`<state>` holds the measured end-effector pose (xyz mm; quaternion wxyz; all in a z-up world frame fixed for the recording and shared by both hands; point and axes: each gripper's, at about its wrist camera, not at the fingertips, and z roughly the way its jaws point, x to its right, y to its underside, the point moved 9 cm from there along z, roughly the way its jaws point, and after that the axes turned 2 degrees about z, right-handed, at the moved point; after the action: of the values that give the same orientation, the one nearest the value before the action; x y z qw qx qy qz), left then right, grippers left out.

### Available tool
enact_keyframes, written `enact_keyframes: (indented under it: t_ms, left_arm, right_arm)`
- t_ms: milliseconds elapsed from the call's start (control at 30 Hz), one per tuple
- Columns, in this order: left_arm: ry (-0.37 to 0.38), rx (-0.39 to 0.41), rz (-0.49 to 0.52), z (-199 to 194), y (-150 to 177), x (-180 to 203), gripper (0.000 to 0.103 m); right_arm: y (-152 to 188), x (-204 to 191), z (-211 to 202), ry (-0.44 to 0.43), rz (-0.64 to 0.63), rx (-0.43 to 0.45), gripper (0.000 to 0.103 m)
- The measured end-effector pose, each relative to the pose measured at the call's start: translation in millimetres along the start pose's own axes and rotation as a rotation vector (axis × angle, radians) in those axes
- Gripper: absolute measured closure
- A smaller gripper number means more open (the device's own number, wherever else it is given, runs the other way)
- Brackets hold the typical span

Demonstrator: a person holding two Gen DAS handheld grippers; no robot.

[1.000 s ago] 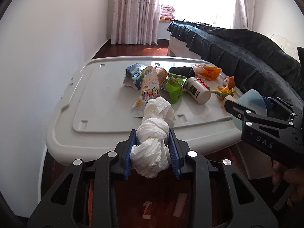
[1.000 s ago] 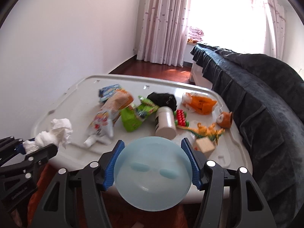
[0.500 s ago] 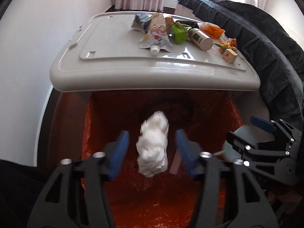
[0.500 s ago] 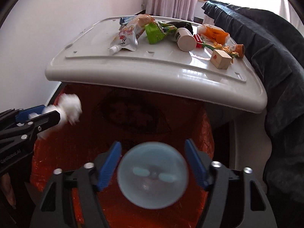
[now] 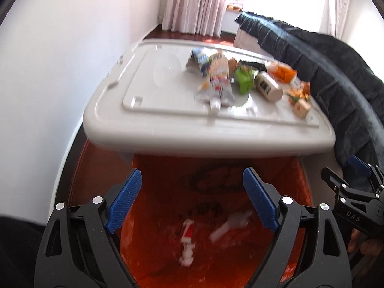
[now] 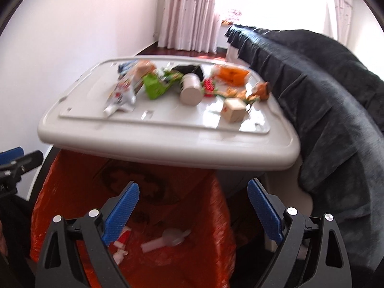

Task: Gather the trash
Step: 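Grasp the snack pouch with the left gripper while the right gripper grasps the wooden block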

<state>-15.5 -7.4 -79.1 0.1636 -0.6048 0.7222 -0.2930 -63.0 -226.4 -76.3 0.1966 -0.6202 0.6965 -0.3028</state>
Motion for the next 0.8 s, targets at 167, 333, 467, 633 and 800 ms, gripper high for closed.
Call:
enact_keyframes:
  t_ms: [167, 333, 467, 633, 800]
  left_arm:
    - [0.03, 0.072, 0.046, 19.3, -55.2, 15.2, 0.014]
    - [0.052, 0.051, 0.111, 75.9, -99.6, 37.1, 0.013]
    - [0.027, 0.01, 0.125, 122.1, -115.4, 42.0, 0.013]
    - [-0.01, -0.037, 0.135, 165.8, -125.7, 40.2, 0.013]
    - [-0.014, -0.042, 0.138, 186.3, -131.1, 41.9, 0.013]
  right_arm:
    - [-46.6, 25.6, -4.1, 0.036, 0.05, 0.082, 0.01]
    - [-83.0, 41.2, -0.2, 0.053, 0.097, 0.138, 0.01]
    - [-93.5, 47.1, 10.7, 0.056, 0.111, 0.143, 0.009]
    - [-89.0, 51.3, 30.1, 0.063, 0.093, 0.124, 0.009]
    - [-78.8, 58.8, 45.7, 0.062, 0.113, 0.086, 0.009]
